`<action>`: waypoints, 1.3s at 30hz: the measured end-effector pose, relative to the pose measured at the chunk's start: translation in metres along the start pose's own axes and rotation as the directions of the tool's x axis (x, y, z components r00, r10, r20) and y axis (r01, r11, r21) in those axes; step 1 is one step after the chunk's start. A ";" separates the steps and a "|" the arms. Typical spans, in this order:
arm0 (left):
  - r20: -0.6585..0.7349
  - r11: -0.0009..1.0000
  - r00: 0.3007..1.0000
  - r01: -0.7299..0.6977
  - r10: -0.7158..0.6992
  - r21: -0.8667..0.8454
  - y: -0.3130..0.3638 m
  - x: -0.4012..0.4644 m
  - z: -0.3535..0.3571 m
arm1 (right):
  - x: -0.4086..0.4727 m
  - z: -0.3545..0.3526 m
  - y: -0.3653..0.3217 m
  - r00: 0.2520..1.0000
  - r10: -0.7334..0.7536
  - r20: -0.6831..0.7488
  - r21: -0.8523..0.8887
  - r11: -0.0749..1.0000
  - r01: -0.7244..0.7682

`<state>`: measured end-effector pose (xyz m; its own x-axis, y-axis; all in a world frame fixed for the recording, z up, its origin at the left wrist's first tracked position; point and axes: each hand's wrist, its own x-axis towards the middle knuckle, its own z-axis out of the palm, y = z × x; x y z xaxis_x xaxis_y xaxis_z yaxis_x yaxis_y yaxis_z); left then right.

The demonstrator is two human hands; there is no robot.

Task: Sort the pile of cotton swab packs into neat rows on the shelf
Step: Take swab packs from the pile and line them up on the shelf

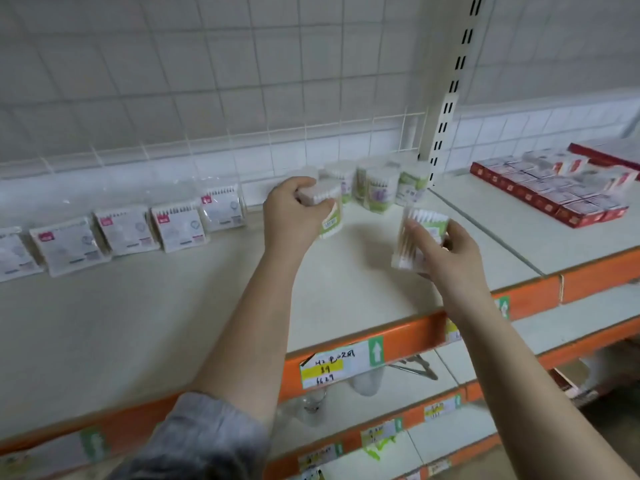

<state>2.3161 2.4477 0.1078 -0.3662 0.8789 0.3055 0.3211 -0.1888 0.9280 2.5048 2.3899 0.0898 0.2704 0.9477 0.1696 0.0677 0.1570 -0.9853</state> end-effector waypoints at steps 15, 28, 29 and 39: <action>-0.180 0.983 0.969 0.180 -0.169 0.047 0.000 0.017 0.077 | 0.097 -0.047 0.011 0.915 -0.274 0.294 -0.198 0.919 0.340; -0.256 0.980 0.953 0.186 -0.162 0.075 -0.004 0.023 0.107 | 0.117 -0.057 0.017 0.881 -0.218 0.421 -0.065 0.961 0.269; -0.236 0.981 0.957 0.185 -0.168 0.052 -0.004 0.022 0.107 | 0.116 -0.056 0.017 0.883 -0.207 0.421 -0.050 0.967 0.251; -0.293 0.955 0.948 0.194 -0.124 0.224 0.004 0.004 0.058 | 0.103 -0.033 0.012 0.868 -0.135 0.478 0.005 0.988 0.151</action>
<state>2.3667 2.4758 0.1004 -0.6427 0.7286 0.2370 0.4311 0.0882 0.8980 2.5649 2.4805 0.0960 -0.2338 0.9341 0.2700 0.1032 0.2999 -0.9484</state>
